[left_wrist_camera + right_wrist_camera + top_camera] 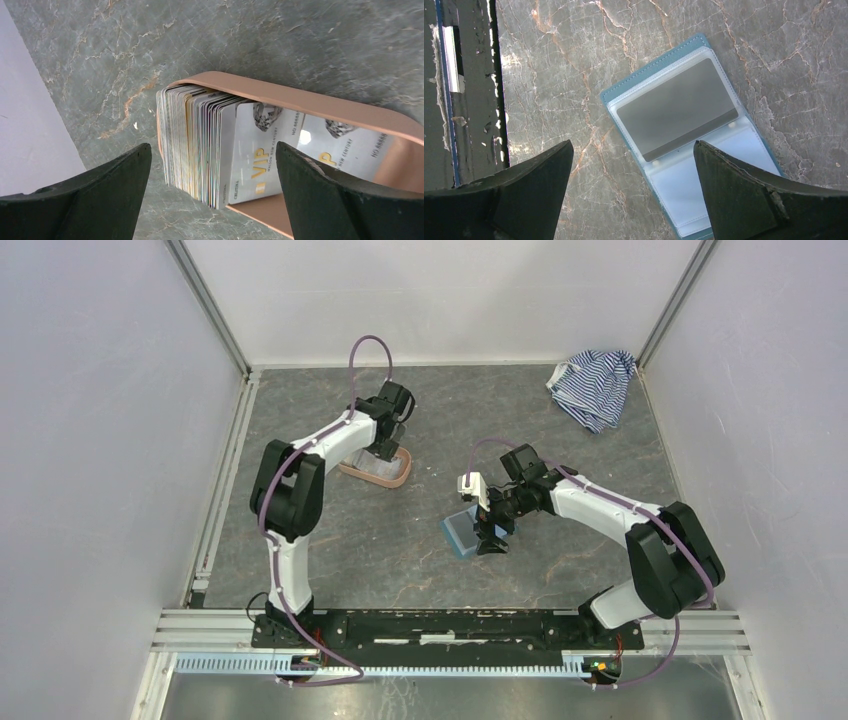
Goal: Put the credit cards into the card holder
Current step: Pick up the credit card from the storage box.
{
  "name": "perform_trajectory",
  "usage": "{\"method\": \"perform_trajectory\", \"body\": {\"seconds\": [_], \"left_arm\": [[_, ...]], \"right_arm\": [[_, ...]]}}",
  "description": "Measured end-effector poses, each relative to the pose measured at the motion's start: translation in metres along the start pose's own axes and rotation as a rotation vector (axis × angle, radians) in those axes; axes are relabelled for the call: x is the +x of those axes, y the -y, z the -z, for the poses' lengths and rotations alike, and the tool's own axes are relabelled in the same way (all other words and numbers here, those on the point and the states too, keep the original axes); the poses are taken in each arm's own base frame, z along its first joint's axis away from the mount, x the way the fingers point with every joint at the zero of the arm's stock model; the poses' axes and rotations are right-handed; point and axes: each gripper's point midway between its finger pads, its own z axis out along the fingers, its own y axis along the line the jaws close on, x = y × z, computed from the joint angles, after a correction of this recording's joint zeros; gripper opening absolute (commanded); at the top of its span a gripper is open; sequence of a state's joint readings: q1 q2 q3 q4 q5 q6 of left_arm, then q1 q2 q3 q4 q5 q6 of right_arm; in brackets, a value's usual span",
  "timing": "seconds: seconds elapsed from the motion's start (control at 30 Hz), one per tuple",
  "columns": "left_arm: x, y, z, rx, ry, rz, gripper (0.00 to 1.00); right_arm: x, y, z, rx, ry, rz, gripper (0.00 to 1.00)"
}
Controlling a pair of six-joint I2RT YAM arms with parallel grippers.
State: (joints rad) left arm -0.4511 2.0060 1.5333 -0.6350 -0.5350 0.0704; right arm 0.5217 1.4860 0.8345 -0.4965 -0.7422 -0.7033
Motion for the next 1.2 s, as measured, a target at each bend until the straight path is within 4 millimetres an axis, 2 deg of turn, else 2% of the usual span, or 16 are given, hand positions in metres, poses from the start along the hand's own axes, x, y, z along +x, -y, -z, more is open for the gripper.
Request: {"method": "perform_trajectory", "body": {"seconds": [0.13,0.77,0.97,1.2], "left_arm": [[0.007,0.002,-0.01,-0.009,-0.028,-0.012,1.0],[0.015,0.001,-0.021,-0.036,-0.058,-0.024,1.0],[0.015,-0.005,-0.021,-0.073,-0.062,-0.03,1.0],[0.015,-0.008,-0.02,-0.091,-0.063,-0.047,0.93]], "right_arm": [[0.0,0.0,0.0,0.0,0.0,0.001,0.98],[0.001,-0.001,0.0,-0.004,-0.003,-0.003,0.98],[0.001,-0.001,0.0,-0.004,-0.003,-0.002,0.98],[0.0,-0.001,0.0,-0.004,-0.002,-0.001,0.98]]}}
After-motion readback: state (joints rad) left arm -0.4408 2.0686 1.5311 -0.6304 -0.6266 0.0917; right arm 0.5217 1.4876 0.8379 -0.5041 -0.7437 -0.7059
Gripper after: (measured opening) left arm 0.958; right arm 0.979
